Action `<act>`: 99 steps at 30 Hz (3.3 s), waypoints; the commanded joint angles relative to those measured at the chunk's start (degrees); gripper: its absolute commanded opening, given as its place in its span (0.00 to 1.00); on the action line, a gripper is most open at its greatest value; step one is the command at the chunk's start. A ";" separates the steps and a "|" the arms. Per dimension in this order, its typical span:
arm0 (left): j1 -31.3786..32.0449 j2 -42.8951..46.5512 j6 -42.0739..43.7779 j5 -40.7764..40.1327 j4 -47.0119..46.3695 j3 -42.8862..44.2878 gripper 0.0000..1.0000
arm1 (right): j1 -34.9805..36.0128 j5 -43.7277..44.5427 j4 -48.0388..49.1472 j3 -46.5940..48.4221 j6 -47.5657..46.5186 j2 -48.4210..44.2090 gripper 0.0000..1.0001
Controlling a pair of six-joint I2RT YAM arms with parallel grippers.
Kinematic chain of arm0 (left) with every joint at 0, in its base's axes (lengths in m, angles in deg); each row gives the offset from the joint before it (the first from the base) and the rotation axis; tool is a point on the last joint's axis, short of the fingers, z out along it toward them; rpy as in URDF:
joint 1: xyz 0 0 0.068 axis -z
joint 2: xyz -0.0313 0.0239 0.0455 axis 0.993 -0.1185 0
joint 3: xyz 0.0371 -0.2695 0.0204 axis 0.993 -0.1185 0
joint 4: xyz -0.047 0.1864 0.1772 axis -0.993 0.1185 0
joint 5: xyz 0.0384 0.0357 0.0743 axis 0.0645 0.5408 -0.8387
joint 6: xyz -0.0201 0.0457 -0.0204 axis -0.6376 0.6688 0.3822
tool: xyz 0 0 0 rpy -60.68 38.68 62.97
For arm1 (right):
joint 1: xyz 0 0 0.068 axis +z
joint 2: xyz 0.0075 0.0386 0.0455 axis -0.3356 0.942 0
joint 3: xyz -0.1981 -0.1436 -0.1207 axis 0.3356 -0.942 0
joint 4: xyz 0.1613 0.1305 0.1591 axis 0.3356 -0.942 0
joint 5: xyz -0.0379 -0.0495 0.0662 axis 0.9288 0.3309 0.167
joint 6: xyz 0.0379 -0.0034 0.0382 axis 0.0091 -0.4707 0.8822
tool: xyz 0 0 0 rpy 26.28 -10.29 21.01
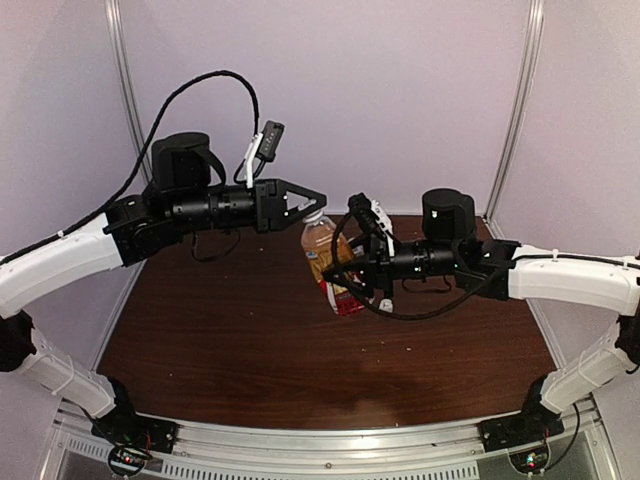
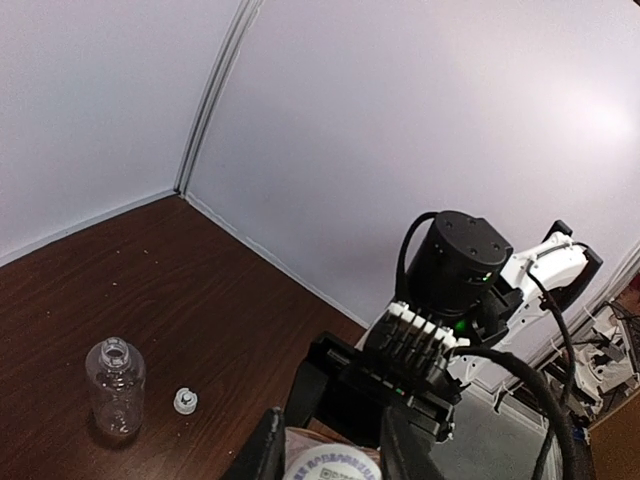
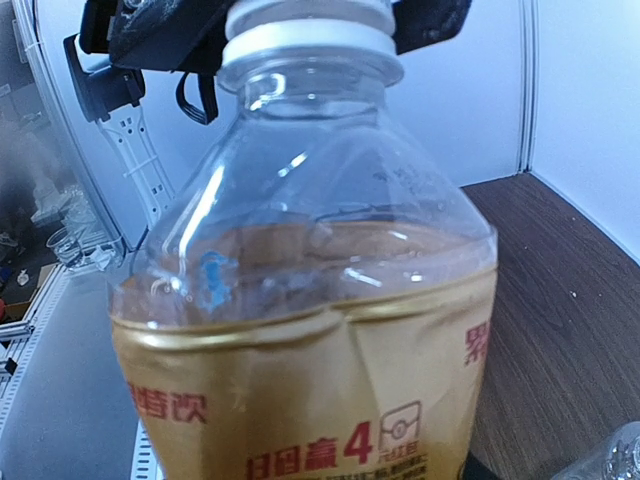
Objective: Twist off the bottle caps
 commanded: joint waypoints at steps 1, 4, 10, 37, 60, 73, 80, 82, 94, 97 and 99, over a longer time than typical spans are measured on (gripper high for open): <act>-1.01 0.50 -0.53 -7.96 2.16 2.20 0.11 | -0.52 4.32 0.10 -0.49 -0.15 -1.73 0.44; -1.04 0.35 0.35 -7.25 1.91 2.04 0.11 | -0.52 3.18 0.10 -0.53 -0.28 -1.70 0.44; -1.03 1.09 3.18 -5.45 1.39 1.95 0.20 | -0.52 -0.34 0.49 -0.67 -0.32 -1.58 0.44; -4.46 1.40 8.50 29.03 -13.03 0.58 0.86 | -0.52 -18.51 11.10 -1.42 5.99 -0.07 0.44; -4.44 -6.83 0.10 44.19 -27.83 2.65 0.57 | -0.34 -27.63 23.75 -1.97 16.05 3.70 0.44; -4.45 -6.73 0.31 43.86 -27.61 0.92 0.39 | -0.42 -26.65 22.16 -1.75 15.05 3.31 0.43; -4.44 -4.89 2.98 36.41 -21.98 0.71 0.22 | -0.52 -21.19 15.66 -1.38 10.75 1.61 0.43; -4.25 -3.38 5.45 28.34 -15.94 1.20 0.19 | -0.56 -16.40 10.23 -0.29 7.87 0.73 0.43; 3.17 -0.55 3.01 -12.94 5.16 6.00 0.22 | -0.45 1.46 1.43 0.75 2.84 -1.29 0.43; 3.15 -1.24 3.36 -10.64 3.69 5.81 0.27 | -0.50 0.79 1.83 0.53 2.89 -1.18 0.43; 3.14 -1.51 3.85 -8.32 2.20 5.47 0.30 | -0.49 -0.44 2.29 0.32 2.82 -1.18 0.43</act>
